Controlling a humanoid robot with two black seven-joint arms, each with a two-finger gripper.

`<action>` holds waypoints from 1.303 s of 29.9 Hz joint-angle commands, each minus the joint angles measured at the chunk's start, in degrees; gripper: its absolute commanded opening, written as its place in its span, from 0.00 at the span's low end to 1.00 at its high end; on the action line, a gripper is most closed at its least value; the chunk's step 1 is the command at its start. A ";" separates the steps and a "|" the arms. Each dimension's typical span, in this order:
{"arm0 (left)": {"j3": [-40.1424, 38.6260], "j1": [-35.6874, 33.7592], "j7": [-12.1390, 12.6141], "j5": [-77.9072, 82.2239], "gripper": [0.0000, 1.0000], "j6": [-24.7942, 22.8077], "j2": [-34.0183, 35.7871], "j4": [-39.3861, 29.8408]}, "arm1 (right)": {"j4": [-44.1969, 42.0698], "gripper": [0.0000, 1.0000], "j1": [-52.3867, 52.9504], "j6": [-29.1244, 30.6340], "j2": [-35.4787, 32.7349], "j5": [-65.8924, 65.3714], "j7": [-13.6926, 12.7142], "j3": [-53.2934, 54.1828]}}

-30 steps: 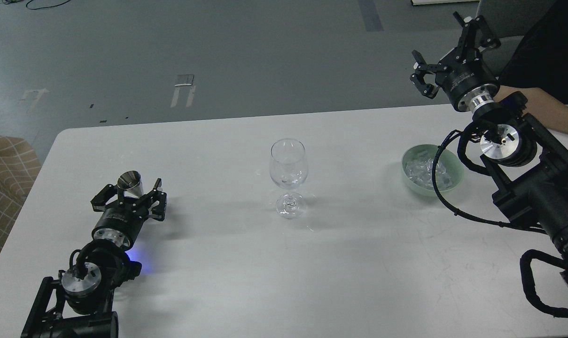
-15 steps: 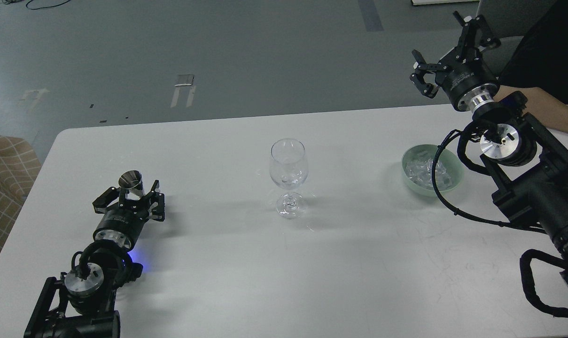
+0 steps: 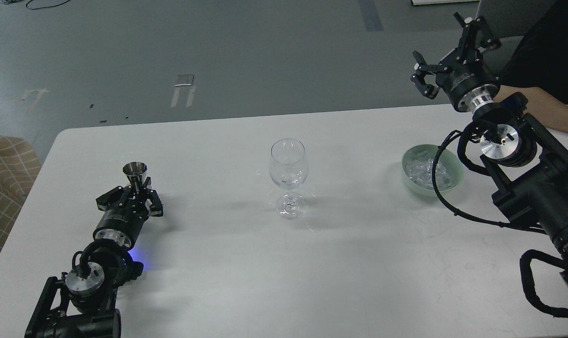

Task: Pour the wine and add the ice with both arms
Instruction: 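Lift the jigger with the left gripper and carry it over the wine glass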

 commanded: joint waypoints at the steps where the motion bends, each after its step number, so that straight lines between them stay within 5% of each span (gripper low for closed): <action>1: -0.07 0.00 -0.25 -0.55 0.07 -0.72 0.00 -0.09 | 0.09 1.00 0.00 -0.03 0.00 0.00 0.00 0.05; 20: 0.10 -6.76 -1.66 -1.17 0.00 -1.51 0.00 -0.97 | 0.09 1.00 0.00 -0.12 0.09 0.00 0.00 0.14; 30: 3.97 -8.96 2.12 -1.17 0.00 0.77 0.35 -5.44 | 0.09 1.00 0.00 -0.12 0.00 0.00 0.00 0.23; 39: 8.35 -7.03 3.88 -1.17 0.00 7.70 0.35 -17.65 | 0.00 1.00 -0.09 -0.12 0.00 0.00 0.00 0.32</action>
